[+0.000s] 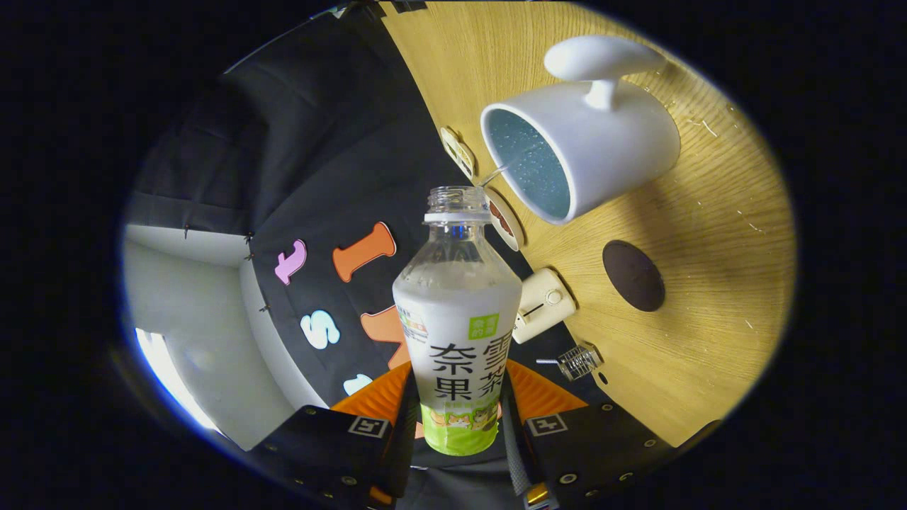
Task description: Take the bottle from table, then pour the juice into the cup, finally place the bottle on the coaster
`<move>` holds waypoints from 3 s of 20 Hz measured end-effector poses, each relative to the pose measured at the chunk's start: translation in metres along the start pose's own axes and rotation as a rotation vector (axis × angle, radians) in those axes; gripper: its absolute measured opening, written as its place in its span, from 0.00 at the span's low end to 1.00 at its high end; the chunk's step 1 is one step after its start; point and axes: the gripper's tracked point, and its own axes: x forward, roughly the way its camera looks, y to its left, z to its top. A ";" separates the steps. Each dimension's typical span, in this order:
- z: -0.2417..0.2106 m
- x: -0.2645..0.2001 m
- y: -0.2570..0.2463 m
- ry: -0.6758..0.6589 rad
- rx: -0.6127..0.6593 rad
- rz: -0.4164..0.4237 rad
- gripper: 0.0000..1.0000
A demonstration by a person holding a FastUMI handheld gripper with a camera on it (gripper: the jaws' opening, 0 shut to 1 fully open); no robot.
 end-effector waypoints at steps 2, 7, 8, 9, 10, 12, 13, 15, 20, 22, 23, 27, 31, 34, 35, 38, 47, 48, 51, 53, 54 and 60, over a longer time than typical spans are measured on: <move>-0.002 0.002 0.002 -0.001 0.013 0.004 0.56; 0.002 0.002 0.006 0.001 0.041 0.017 0.56; 0.002 0.003 0.006 -0.003 0.047 0.021 0.56; 0.002 0.003 0.007 -0.004 0.053 0.024 0.56; 0.002 0.004 0.008 -0.006 0.060 0.029 0.56; 0.001 0.006 0.011 -0.006 0.072 0.039 0.56; 0.001 0.005 0.012 -0.006 0.077 0.043 0.56; 0.001 0.006 0.013 -0.009 0.087 0.050 0.56; 0.002 0.007 0.019 -0.010 0.130 0.078 0.56; 0.001 0.007 0.022 -0.010 0.140 0.087 0.56; 0.001 0.008 0.023 -0.009 0.141 0.088 0.56; 0.000 0.008 0.026 -0.010 0.166 0.105 0.56; 0.001 0.008 0.028 -0.008 0.165 0.112 0.56; 0.005 0.004 0.021 -0.014 0.164 0.112 0.56; 0.006 0.003 0.017 -0.019 0.154 0.106 0.56; 0.009 0.005 0.000 -0.015 0.073 0.070 0.56; 0.002 0.003 -0.041 0.039 -0.579 -0.063 0.56; 0.002 0.003 -0.042 0.046 -0.653 -0.073 0.56; -0.008 0.004 -0.040 0.084 -0.864 -0.058 0.57; -0.013 0.007 -0.041 0.105 -1.019 -0.048 0.57; -0.017 0.008 -0.041 0.117 -1.101 -0.040 0.57; -0.034 0.018 -0.035 0.144 -1.552 0.024 0.57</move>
